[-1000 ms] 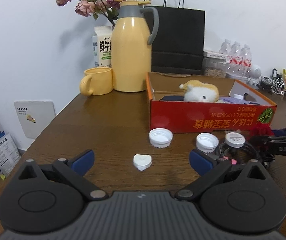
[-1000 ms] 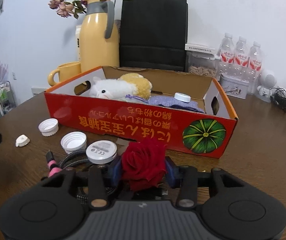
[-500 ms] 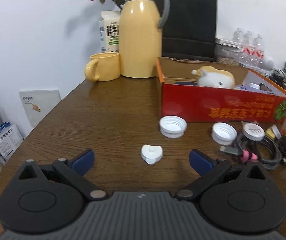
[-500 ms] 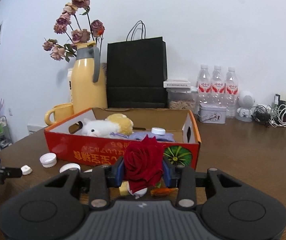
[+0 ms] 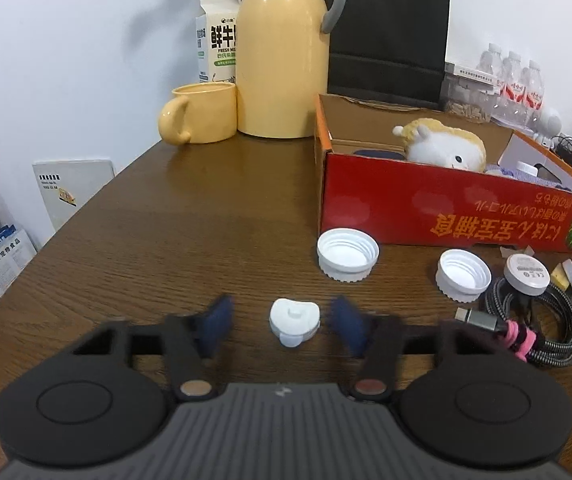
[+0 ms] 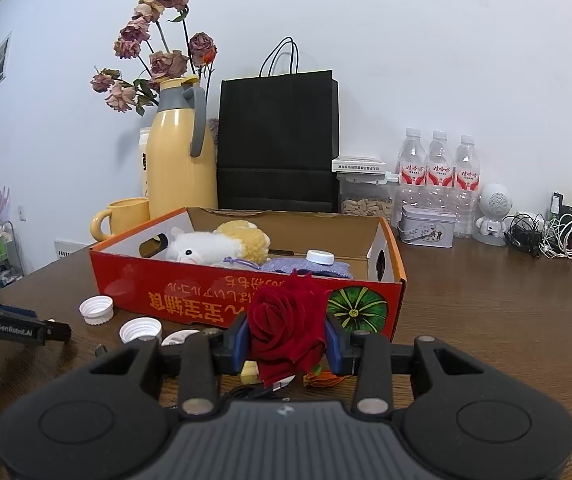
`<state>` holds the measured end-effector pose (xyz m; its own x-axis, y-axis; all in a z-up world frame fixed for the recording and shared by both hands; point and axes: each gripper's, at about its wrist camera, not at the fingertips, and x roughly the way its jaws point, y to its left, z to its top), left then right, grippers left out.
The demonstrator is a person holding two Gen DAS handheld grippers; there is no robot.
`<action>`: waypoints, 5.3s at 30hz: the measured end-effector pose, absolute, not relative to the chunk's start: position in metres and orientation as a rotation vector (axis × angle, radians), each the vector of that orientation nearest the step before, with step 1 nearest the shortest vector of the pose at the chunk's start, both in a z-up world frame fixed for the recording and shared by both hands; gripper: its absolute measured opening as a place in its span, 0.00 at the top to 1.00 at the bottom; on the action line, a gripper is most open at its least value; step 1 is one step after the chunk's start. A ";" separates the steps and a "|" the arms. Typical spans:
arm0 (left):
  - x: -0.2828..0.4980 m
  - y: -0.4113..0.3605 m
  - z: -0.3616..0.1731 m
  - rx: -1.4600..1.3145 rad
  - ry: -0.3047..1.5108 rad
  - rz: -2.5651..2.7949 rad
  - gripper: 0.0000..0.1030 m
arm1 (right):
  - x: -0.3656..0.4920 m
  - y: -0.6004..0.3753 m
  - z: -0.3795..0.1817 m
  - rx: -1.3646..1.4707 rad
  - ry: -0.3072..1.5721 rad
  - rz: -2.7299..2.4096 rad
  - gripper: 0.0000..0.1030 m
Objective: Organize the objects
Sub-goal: 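Grasp the red rose with the right gripper while the left gripper grasps the white heart-shaped piece, then carry the rose and heart-shaped piece into the cardboard box and open both grippers, then move the right gripper to the black cables while the left gripper approaches a white bottle cap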
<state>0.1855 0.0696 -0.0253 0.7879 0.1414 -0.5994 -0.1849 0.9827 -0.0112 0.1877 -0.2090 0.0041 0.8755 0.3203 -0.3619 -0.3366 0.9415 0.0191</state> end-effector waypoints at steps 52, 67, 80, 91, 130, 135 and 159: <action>0.323 0.004 0.056 -0.114 0.368 0.053 0.74 | 0.345 -0.153 0.040 -0.041 0.372 0.349 0.65; 0.328 0.004 0.041 -0.099 0.372 0.024 0.50 | 0.353 -0.158 0.023 -0.051 0.426 0.338 0.57; 0.321 0.001 0.043 -0.088 0.299 0.099 0.00 | 0.353 -0.166 0.026 -0.019 0.425 0.317 0.00; 0.312 0.002 0.049 -0.088 0.293 0.091 0.00 | 0.346 -0.167 0.031 -0.031 0.412 0.317 0.00; 0.173 0.033 0.008 -0.066 0.456 -0.009 0.00 | 0.198 -0.210 -0.001 -0.095 0.499 0.394 0.00; 0.171 0.035 0.003 -0.076 0.454 -0.011 0.00 | 0.197 -0.206 -0.006 -0.102 0.510 0.410 0.00; 0.173 0.037 -0.003 -0.099 0.475 -0.028 0.00 | 0.208 -0.194 -0.024 -0.130 0.646 0.488 0.47</action>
